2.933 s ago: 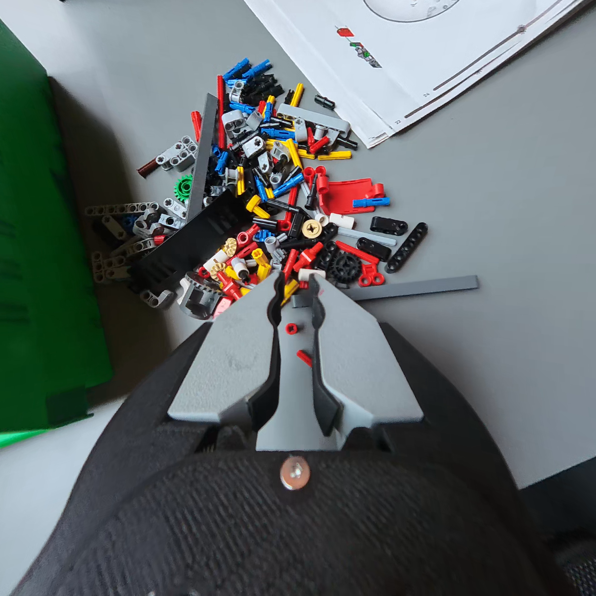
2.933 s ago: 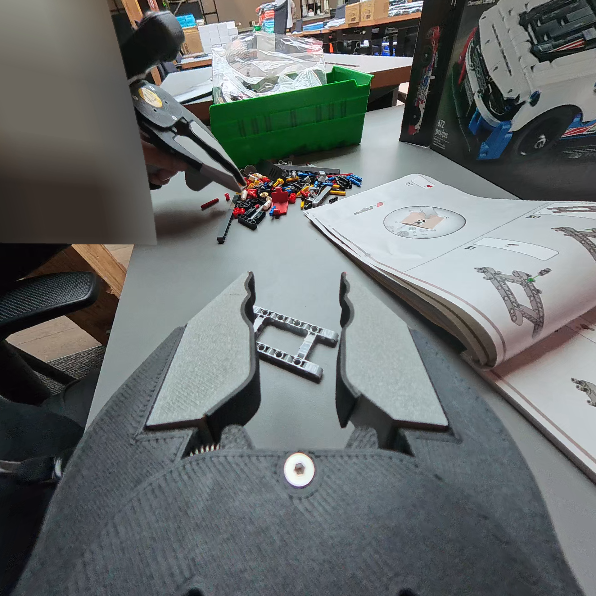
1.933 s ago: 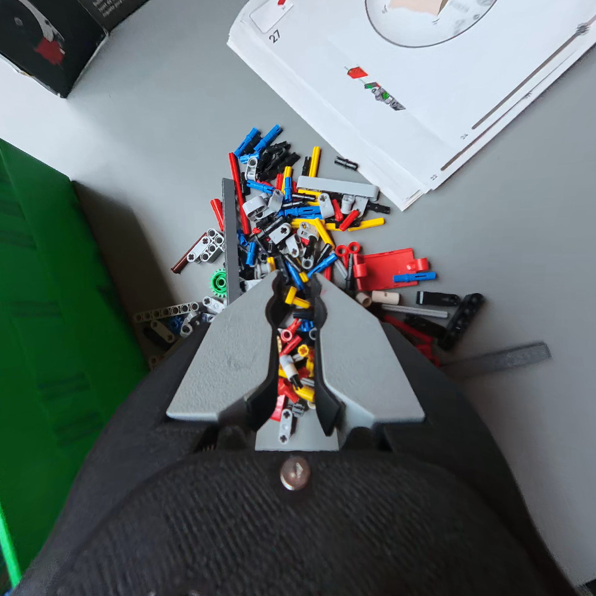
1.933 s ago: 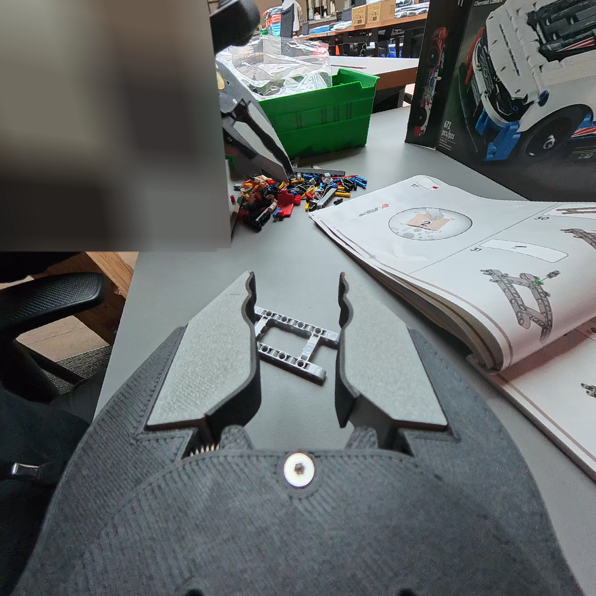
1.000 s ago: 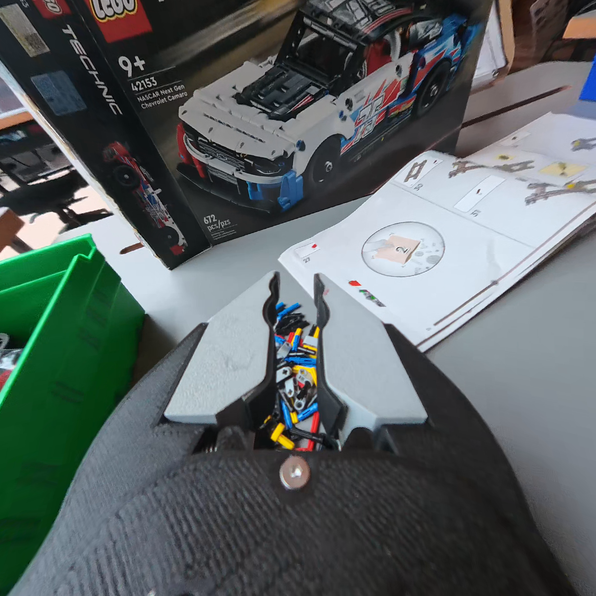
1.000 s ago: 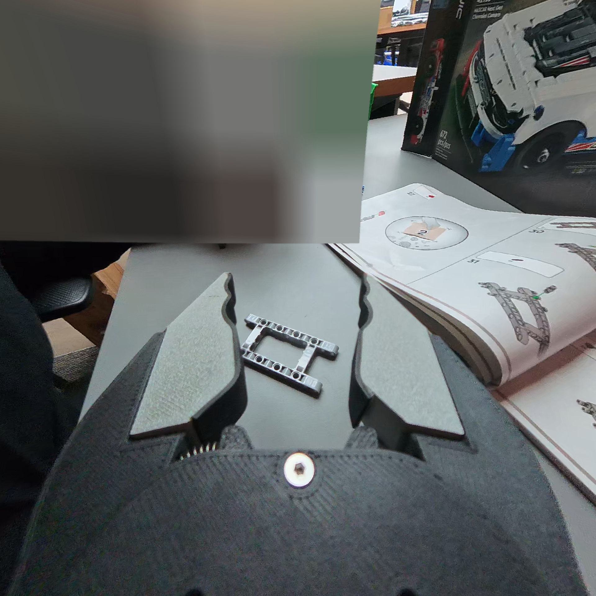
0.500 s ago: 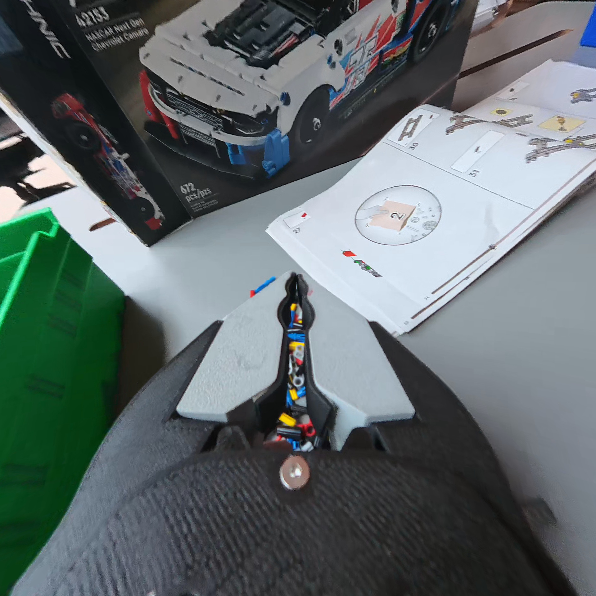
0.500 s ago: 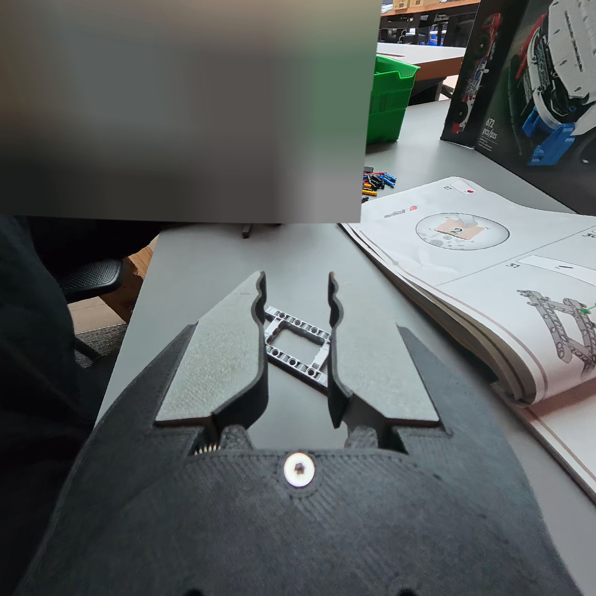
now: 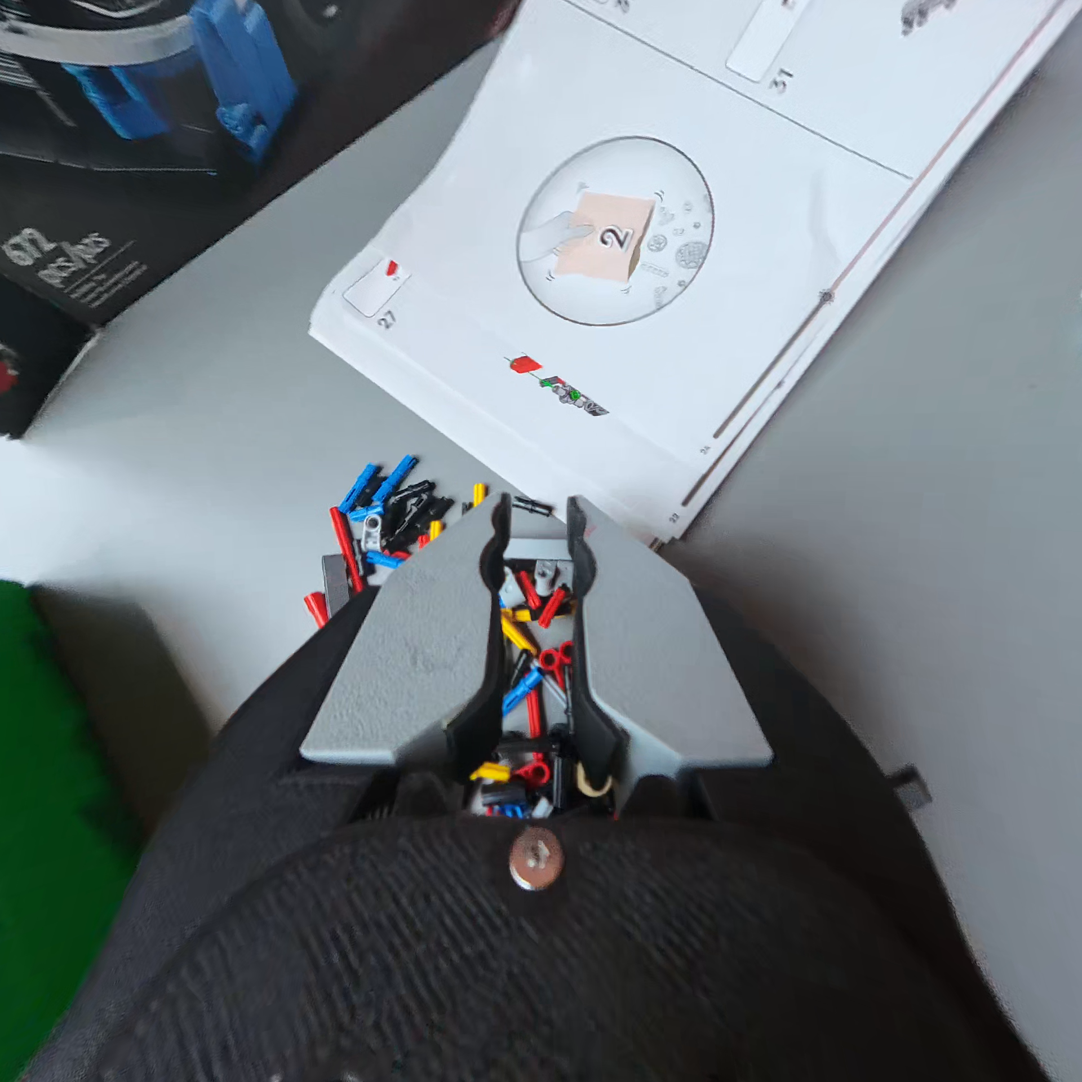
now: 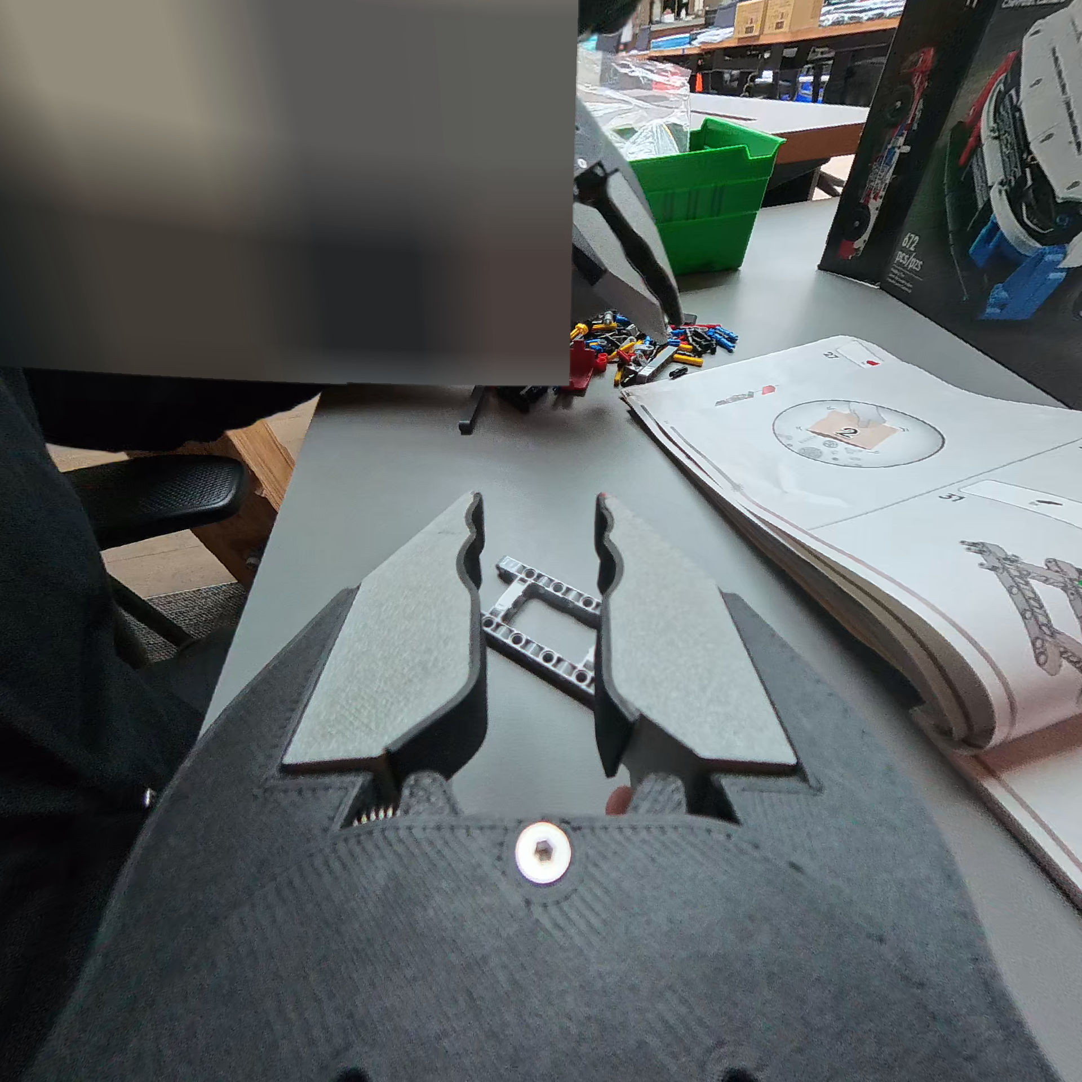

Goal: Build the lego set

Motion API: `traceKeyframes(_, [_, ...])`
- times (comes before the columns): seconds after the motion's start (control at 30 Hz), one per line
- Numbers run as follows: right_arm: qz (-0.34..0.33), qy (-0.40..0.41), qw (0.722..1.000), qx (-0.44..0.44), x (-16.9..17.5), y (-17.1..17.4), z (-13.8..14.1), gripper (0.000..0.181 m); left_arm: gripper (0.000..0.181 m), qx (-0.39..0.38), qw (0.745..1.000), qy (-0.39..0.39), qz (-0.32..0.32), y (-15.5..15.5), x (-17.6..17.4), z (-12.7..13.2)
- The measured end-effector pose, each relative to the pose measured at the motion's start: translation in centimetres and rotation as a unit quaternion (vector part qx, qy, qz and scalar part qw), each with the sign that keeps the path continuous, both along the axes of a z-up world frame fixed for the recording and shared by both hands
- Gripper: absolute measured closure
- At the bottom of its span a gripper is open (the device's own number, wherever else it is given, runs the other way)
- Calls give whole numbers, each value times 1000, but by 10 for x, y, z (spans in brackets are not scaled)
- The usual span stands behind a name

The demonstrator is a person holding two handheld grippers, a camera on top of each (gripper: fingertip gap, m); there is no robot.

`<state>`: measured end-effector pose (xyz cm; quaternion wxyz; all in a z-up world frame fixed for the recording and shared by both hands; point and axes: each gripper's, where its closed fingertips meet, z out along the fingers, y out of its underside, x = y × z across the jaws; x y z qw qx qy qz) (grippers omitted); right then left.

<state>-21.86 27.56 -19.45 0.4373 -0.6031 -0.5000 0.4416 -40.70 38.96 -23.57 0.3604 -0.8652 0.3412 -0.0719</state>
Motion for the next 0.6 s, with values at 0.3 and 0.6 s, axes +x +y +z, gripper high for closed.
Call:
traceKeyframes(0.3, [6,11,1000,-1,2,-4,3,147,161,-108,991,43,-69,10,-6,-29])
traceKeyframes(0.6, [8,13,1000,-5,3,-4,3,147,178,-122,987,37,-95,9,0,-34])
